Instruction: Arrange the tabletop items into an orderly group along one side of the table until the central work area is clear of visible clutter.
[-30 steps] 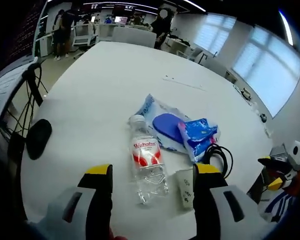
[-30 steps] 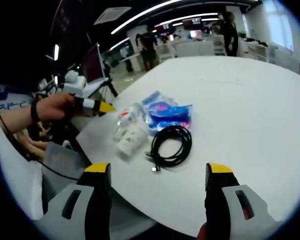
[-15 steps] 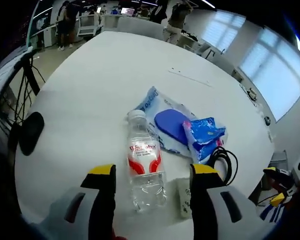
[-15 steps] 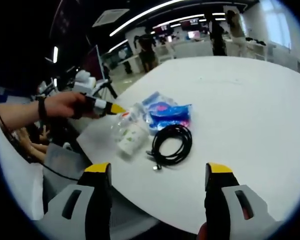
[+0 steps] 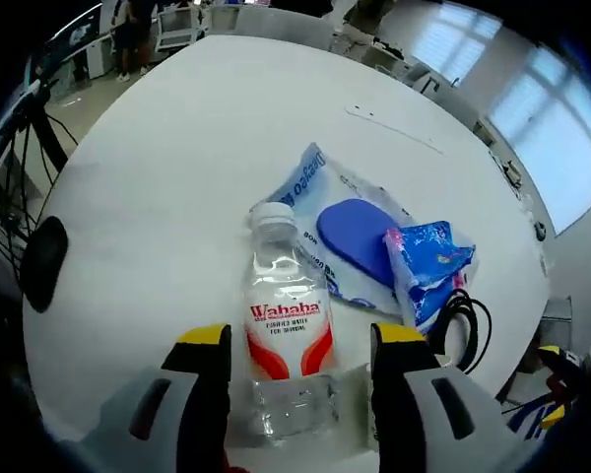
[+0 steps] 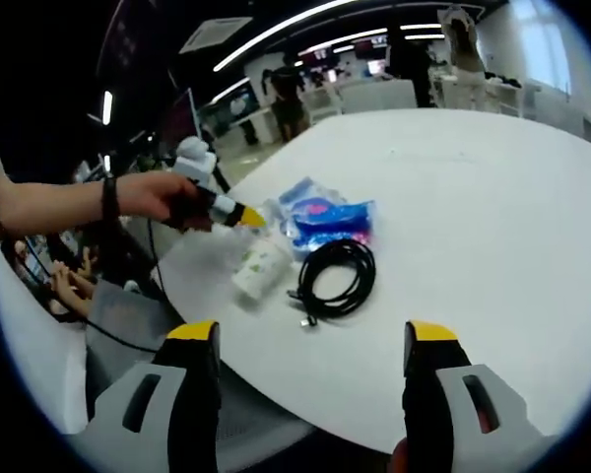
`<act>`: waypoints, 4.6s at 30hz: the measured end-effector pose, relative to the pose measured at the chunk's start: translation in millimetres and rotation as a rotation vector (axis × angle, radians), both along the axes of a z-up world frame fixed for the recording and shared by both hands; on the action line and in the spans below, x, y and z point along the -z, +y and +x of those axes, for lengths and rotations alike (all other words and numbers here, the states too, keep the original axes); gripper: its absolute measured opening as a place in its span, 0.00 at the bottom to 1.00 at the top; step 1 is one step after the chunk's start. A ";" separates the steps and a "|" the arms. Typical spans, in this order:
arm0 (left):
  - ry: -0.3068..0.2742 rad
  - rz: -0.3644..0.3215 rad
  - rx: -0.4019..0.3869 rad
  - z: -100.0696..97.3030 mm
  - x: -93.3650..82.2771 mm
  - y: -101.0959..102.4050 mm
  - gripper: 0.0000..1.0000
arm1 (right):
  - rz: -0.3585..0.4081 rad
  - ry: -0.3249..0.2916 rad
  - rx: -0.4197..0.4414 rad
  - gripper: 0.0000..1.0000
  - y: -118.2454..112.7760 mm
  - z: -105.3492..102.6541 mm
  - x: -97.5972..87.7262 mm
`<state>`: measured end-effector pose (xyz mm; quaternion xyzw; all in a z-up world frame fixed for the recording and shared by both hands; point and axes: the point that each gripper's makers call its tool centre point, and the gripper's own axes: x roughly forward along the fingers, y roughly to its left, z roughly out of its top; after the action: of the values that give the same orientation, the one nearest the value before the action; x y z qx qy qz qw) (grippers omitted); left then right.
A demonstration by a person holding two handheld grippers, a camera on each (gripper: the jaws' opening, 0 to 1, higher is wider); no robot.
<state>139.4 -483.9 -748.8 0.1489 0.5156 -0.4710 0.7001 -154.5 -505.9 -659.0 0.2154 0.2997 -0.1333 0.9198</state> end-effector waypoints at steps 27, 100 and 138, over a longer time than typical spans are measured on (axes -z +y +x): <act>-0.026 -0.001 0.013 3.5 -4.2 8.0 0.39 | -0.004 0.005 -0.001 0.75 -3.6 -1.1 0.7; -0.444 -0.221 0.095 1.8 -49.1 112.4 0.39 | 0.007 0.002 -0.104 0.74 26.4 38.8 5.6; -0.454 -0.263 -0.055 50.8 -49.1 72.2 0.38 | -0.011 0.040 -0.081 0.74 15.4 24.6 -2.7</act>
<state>190.2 -411.7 -699.8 0.1442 0.2835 -0.4693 0.8237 -129.9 -490.6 -656.3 0.1952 0.3257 -0.1017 0.9195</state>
